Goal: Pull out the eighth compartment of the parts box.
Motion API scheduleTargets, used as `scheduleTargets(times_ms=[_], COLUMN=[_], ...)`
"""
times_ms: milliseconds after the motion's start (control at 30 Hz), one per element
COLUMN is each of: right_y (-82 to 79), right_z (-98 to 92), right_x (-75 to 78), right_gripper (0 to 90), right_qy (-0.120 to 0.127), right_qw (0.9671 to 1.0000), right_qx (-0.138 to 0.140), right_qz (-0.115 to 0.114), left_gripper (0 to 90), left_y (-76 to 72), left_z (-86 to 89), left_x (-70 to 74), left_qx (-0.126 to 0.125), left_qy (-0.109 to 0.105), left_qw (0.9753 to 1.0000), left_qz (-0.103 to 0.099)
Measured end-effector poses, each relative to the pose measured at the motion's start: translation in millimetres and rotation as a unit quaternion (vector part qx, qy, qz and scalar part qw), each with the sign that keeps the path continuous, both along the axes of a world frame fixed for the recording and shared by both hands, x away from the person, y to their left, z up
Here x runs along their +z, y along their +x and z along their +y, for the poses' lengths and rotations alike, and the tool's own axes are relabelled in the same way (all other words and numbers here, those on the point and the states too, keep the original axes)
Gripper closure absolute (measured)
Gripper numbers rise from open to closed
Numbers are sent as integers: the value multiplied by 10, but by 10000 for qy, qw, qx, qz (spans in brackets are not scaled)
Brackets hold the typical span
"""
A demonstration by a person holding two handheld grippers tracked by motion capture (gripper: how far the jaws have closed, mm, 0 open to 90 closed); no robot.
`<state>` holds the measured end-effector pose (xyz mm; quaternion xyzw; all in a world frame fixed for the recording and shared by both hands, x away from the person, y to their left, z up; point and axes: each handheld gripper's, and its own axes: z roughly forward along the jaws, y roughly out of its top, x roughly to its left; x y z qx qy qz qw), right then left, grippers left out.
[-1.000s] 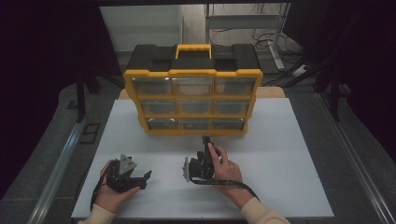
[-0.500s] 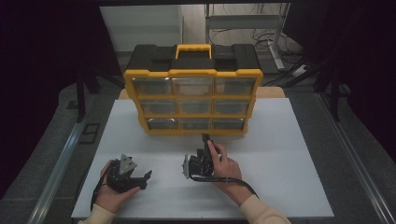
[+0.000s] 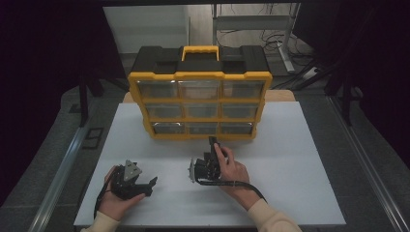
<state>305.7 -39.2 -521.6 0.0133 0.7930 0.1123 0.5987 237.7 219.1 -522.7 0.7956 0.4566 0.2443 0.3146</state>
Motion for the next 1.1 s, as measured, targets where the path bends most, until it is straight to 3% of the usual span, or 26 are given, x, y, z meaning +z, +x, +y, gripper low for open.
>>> scheduleTargets(times_ms=[1100], right_y=[251], right_z=[14], right_x=[22], right_gripper=[217], right_qy=[20], right_qw=[9999], right_qx=[-72], right_qz=[-88], left_gripper=[114], left_y=[6], left_z=[11], left_x=[-4], left_qx=[-3], left_qy=[4], left_qw=[10000], left_qz=[20])
